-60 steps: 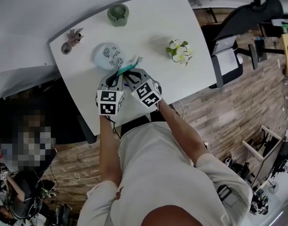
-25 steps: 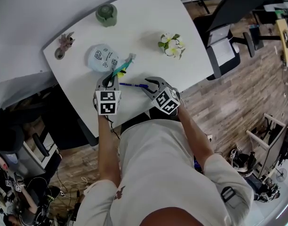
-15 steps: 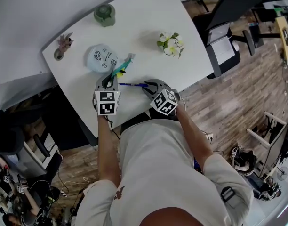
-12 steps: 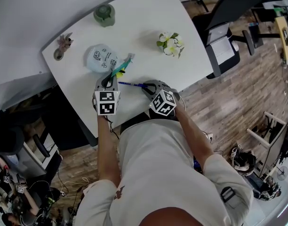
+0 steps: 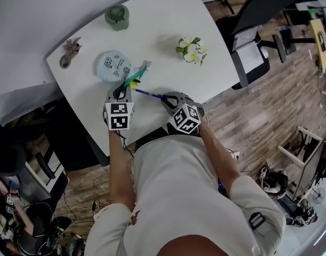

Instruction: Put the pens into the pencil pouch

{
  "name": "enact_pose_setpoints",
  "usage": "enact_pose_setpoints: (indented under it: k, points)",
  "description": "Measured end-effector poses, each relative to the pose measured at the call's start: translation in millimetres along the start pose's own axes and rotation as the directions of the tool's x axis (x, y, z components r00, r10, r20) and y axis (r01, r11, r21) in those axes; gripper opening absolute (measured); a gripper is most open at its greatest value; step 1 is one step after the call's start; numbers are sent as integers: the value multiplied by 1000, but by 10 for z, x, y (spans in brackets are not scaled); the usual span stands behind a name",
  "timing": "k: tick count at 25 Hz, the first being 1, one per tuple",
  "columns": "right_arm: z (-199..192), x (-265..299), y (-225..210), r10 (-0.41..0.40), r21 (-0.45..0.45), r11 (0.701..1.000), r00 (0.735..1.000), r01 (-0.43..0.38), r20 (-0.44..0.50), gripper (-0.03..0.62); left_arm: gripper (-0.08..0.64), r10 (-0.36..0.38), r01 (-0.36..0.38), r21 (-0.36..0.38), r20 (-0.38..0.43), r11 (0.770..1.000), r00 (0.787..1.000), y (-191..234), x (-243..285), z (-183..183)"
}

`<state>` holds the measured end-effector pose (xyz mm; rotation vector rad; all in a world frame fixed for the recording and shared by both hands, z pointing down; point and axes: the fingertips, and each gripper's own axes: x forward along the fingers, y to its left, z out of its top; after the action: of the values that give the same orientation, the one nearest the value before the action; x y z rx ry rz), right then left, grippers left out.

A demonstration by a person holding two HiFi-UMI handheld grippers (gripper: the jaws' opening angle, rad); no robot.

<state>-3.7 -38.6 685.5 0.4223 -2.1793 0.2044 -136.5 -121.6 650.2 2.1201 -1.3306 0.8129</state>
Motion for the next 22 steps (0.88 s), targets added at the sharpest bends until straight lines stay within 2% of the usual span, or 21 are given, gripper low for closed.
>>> enact_pose_setpoints:
  k: [7,22]
  points:
    - [138,-133,-126,-28,78,997,999,26,27,60,9,10,-10,-2,-1,1000,1000,11,-7,30]
    - [588,67,-359,-46,110,993,998,40,48,60,9,24,-23,-37,22,999,999,2,-26,149]
